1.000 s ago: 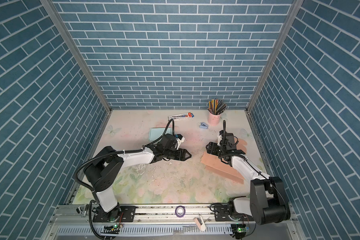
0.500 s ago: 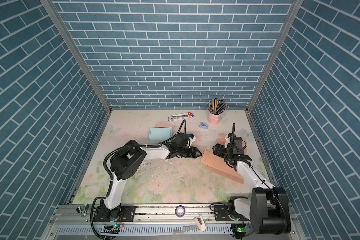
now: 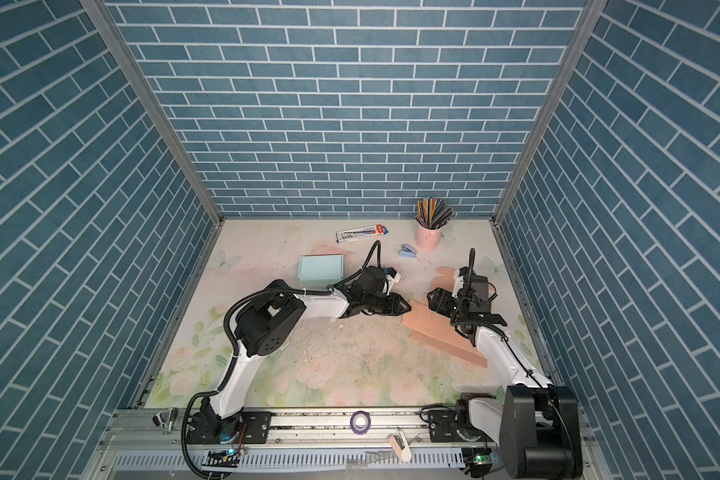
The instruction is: Fold the paper box
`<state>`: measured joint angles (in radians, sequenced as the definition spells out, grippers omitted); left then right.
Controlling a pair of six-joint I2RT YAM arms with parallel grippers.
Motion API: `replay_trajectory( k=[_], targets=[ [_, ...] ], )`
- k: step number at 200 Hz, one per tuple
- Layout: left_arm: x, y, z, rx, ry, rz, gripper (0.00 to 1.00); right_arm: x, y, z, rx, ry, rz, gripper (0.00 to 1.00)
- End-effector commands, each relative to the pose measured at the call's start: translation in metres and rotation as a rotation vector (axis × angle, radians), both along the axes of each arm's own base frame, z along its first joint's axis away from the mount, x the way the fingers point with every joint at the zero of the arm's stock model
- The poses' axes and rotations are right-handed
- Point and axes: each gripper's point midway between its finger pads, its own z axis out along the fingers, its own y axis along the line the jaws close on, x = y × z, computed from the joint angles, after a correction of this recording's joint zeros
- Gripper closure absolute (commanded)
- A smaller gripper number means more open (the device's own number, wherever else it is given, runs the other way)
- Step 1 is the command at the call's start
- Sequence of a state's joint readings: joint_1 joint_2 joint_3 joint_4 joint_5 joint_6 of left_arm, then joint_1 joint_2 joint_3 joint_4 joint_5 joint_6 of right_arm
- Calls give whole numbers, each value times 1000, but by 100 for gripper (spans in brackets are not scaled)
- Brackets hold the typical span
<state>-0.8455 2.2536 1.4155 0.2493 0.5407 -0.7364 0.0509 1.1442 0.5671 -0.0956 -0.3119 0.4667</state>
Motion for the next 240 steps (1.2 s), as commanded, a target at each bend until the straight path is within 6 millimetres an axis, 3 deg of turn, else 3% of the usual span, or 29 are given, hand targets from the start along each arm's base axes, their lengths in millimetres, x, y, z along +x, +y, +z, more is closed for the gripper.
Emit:
replay_trajectory(
  k=[1, 31, 82, 138, 179, 240],
  targets=[
    [-5, -5, -9, 8, 23, -2, 64, -4, -1, -2, 13, 10, -7, 26],
    [-8, -8, -8, 1, 24, -11, 67, -5, -2, -1, 8, 10, -8, 26],
    [-10, -11, -4, -18, 28, -23, 82, -6, -4, -1, 2, 9, -15, 27],
    [-20, 4, 13, -40, 23, -12, 97, -6, -5, 2, -11, 0, -14, 27],
    [-20, 39, 26, -128, 55, 98, 100, -6, -5, 4, -13, -3, -11, 28],
    [-18, 141, 7, -95, 58, 354, 100, -1, 4, 7, 26, -8, 4, 28]
  ],
)
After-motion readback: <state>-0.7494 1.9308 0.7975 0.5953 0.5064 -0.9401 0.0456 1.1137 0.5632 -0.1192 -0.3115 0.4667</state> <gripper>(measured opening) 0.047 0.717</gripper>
